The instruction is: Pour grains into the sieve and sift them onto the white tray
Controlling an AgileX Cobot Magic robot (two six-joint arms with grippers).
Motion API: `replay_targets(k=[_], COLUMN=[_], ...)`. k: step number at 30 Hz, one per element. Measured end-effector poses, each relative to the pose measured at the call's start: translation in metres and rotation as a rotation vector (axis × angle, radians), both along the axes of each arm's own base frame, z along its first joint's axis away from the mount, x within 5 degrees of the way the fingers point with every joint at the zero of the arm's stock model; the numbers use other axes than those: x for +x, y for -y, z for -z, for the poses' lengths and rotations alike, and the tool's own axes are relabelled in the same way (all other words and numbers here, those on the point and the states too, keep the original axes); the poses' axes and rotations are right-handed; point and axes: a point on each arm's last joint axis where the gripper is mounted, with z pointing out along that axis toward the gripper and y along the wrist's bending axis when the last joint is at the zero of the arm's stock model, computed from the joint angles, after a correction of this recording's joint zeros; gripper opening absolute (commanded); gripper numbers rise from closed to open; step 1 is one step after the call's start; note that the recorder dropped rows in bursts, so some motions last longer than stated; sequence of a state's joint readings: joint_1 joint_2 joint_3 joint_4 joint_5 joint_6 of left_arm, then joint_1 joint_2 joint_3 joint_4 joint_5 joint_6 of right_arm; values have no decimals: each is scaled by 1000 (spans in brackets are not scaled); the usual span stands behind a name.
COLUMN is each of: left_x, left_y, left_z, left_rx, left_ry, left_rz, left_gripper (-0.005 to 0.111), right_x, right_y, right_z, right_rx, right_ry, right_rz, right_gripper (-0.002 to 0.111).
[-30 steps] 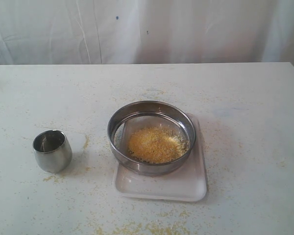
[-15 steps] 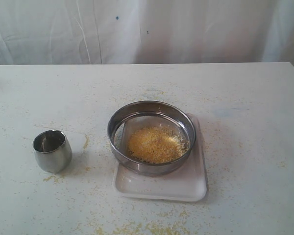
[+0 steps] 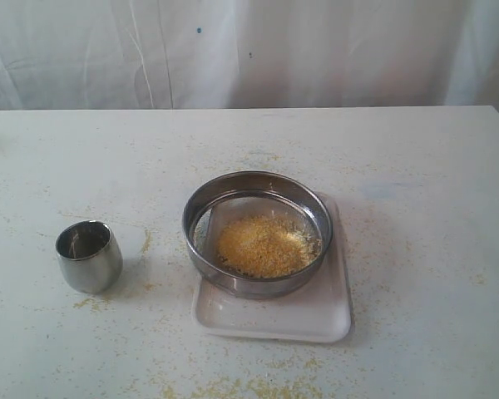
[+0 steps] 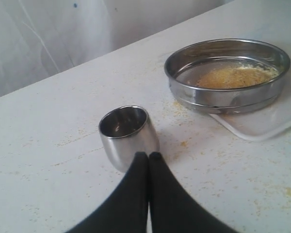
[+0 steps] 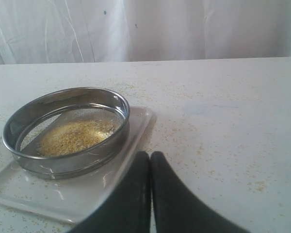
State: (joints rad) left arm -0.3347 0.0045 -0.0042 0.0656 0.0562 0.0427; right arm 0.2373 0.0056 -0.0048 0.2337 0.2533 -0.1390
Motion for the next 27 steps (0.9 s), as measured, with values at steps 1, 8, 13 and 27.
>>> replay_targets(k=[1,8,13,27], left_x=[0,2,3,3], left_y=[-1,-8,-13,-18], left_z=[0,0,0,0], left_rx=[0,0,-2,-2], left_ry=[0,0,0,-2], left_rz=[-19,-140,-245,-321], left_gripper=[0,0,0,0], right_x=[0,2,2,-1], right_y=[0,3,5,6], right_z=[0,-4,-23,-39], right_rx=[0,-203,-344,-56], right_ry=[0,106,365,476], right_rz=[0,4,46,69], right_gripper=[0,0,0,0])
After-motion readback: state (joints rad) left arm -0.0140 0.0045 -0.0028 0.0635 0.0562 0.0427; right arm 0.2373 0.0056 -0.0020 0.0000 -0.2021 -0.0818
